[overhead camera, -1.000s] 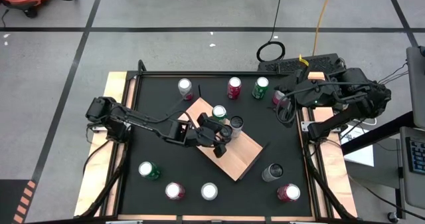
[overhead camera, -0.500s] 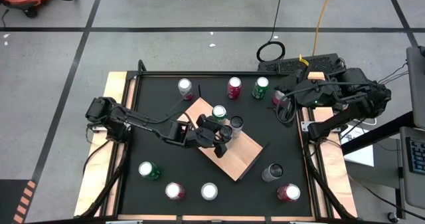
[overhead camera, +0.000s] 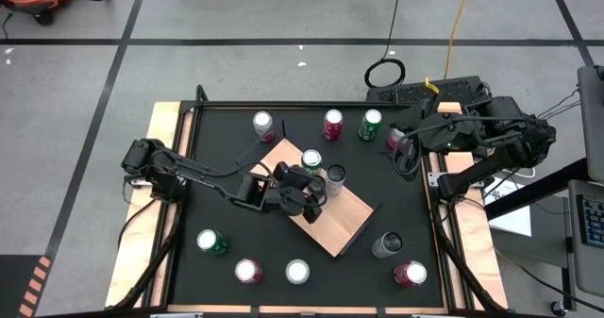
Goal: Place canned beverage on shelf
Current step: Put the left white soda can aligned with the other white soda can
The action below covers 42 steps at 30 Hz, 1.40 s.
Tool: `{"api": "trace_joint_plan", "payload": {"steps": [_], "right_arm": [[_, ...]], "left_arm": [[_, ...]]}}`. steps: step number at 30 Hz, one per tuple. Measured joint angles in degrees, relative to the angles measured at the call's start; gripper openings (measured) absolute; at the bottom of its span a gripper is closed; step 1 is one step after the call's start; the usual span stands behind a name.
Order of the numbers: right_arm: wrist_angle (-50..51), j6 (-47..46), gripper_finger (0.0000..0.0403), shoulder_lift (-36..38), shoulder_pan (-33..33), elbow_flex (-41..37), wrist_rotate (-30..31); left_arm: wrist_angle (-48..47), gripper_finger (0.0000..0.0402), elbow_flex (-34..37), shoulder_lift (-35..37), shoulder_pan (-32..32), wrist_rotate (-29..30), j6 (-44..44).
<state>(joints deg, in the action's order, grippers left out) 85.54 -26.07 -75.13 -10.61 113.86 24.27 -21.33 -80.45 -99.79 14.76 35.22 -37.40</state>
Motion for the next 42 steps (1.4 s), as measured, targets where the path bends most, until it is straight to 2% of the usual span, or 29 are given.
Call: {"api": "trace_joint_plan", "payload": {"steps": [12,42], "right_arm": [[-0.07,-0.13,0.0351,0.00,0.02,0.00,1.49],[-0.94,-0.11,0.0351,0.02,0.02,0.00,3.02]], "left_arm": [[-0.28,0.0274,-0.07,0.00,0.44,3.19,-1.28],[-0.30,0.0274,0.11,-1.38,0.22,2.58,-0.90]]}}
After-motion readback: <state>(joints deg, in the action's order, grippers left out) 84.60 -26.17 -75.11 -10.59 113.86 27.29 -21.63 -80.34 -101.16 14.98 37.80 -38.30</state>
